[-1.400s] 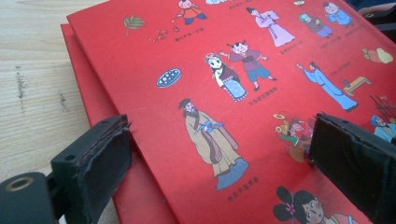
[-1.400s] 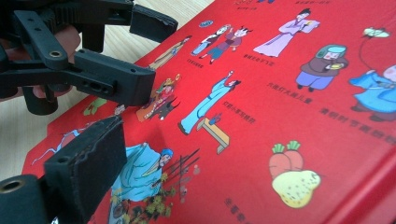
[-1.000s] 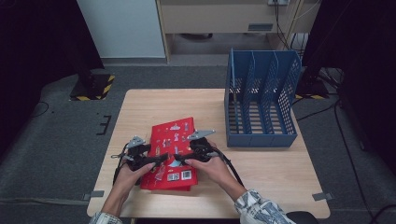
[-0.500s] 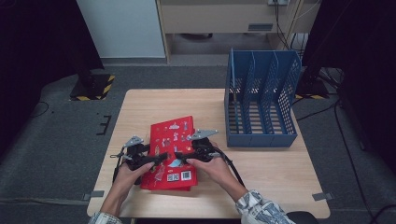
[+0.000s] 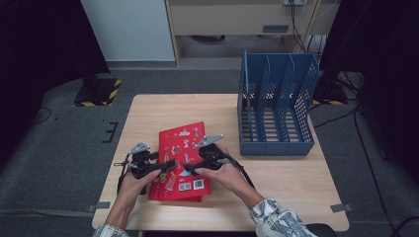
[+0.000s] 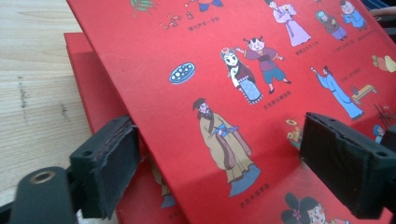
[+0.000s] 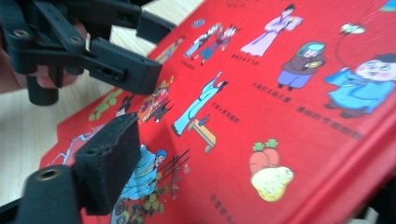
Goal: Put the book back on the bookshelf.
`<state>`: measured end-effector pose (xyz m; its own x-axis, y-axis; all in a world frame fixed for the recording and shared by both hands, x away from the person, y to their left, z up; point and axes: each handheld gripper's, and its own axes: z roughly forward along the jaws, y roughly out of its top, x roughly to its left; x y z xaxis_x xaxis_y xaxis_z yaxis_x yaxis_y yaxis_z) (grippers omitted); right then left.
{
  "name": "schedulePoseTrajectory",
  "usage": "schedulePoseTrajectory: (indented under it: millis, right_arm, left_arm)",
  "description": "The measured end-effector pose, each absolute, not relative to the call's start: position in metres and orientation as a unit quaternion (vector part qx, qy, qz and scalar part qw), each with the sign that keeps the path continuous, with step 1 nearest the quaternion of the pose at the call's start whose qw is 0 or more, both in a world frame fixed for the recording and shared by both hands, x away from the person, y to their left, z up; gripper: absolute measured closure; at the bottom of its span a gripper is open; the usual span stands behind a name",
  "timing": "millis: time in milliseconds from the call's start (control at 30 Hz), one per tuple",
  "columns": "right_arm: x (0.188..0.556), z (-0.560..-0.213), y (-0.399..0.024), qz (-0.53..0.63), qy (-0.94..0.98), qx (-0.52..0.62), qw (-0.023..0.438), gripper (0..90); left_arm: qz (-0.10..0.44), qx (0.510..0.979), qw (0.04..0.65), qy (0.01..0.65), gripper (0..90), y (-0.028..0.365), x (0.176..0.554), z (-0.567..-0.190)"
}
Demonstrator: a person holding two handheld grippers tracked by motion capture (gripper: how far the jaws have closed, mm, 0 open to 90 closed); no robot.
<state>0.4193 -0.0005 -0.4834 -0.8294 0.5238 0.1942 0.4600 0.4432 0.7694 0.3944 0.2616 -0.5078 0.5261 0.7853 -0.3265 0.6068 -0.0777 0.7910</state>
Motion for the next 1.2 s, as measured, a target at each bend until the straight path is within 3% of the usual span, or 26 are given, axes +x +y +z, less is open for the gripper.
schedulePoseTrajectory:
  millis: [333,633,1200]
  right_arm:
    - [0.424,-0.489,0.0,0.414,0.857,0.305,0.027,7.2]
    - [0.426,-0.485,-0.002,0.408,0.86,0.306,0.034,6.9]
    - [0.432,-0.481,-0.004,0.408,0.858,0.311,0.045,6.8]
  left_arm:
    - [0.114,0.729,0.477,0.477,27.4,0.261,0.394,-0.5]
    - [0.143,0.734,0.474,0.465,38.9,0.26,0.392,-0.485]
    - [0.164,0.739,0.467,0.456,42.7,0.255,0.397,-0.471]
